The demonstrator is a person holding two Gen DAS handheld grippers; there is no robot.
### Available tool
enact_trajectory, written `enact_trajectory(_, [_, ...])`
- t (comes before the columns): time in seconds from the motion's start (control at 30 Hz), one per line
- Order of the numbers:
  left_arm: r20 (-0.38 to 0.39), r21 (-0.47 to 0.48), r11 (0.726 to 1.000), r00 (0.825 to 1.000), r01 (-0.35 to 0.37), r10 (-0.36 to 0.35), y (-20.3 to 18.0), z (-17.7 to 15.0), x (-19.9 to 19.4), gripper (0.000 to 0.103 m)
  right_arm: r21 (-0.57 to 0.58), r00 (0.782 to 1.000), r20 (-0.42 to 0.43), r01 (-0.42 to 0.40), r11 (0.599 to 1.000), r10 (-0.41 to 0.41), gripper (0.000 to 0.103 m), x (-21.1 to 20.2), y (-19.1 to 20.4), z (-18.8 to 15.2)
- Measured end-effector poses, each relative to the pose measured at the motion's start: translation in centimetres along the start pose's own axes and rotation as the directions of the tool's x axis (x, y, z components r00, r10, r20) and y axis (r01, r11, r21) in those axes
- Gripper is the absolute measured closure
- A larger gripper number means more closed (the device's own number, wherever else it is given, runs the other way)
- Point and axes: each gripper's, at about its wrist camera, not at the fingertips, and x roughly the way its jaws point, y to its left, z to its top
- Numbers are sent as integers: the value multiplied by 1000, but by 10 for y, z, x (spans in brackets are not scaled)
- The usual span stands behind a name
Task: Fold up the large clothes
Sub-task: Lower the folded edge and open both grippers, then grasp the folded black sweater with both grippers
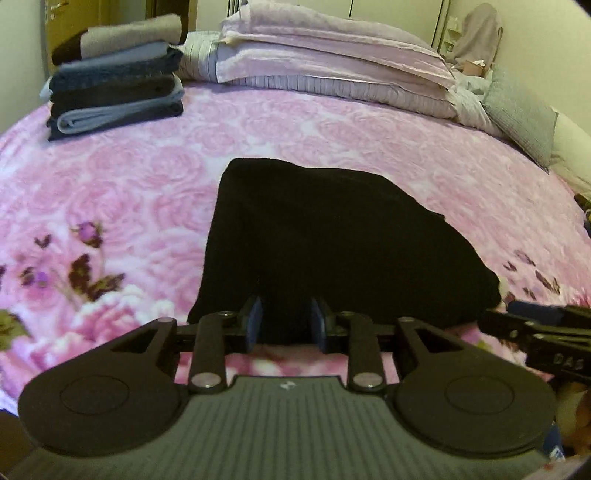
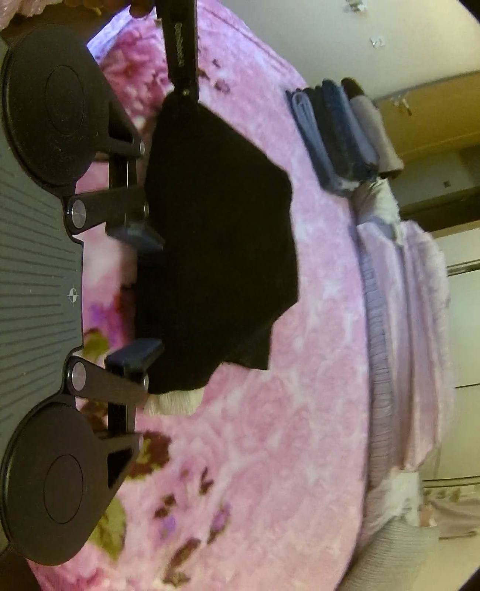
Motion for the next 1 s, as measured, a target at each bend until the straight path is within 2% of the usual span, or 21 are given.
enact_trajectory(0.23, [21, 37, 999, 1000, 22, -23, -10, -20, -46, 69, 4, 1000, 22, -8, 1000, 8, 46, -47, 17, -9])
enact_trajectory(0.5, [61, 45, 998, 997, 39, -42, -5, -32, -73, 68, -15, 999, 54, 8, 1000, -7, 45, -70, 35, -13])
enact_trajectory(0.8, [72, 29, 998, 996, 59, -61, 3, -42, -87, 66, -13, 998, 53, -20, 1000, 21, 45, -77, 37, -18])
enact_trajectory(0.9, [92, -9, 998, 994, 65, -64, 20, -37, -84, 64, 5, 999, 45, -27, 1000, 27, 44, -71, 26, -16])
enact_trajectory(1.0, [120, -44, 998, 992, 46, -41, 42, -24, -73, 57, 64, 999, 45, -27, 998, 24, 40, -60, 3, -8])
